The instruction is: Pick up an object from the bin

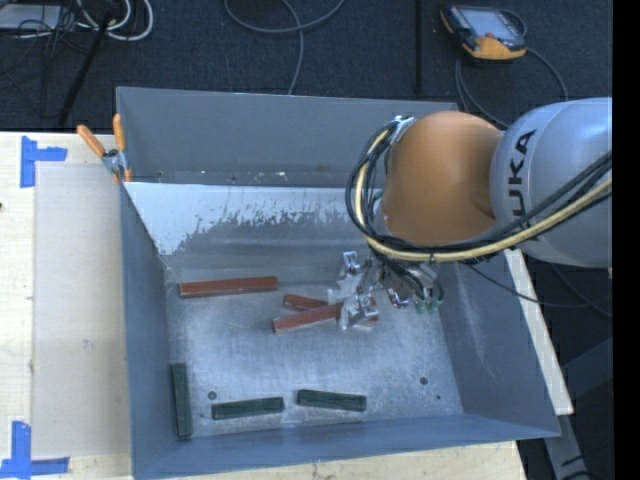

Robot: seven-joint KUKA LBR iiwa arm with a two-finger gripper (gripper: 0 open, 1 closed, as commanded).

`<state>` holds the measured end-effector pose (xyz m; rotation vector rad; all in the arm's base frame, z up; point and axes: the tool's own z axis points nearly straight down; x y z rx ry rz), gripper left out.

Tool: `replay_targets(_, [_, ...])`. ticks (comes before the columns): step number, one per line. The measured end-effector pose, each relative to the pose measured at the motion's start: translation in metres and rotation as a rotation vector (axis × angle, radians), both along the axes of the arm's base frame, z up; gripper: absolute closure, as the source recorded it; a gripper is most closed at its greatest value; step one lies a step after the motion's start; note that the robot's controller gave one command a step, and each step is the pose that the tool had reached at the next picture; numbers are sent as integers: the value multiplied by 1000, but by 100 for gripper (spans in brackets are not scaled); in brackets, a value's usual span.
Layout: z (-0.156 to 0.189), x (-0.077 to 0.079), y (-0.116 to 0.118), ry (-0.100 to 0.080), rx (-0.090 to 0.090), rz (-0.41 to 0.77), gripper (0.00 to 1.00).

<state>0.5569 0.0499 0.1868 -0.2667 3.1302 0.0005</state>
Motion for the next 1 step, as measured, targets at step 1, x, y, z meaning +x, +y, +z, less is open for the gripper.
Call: replay_targets(1, [135, 38, -34, -3, 0, 255, 100])
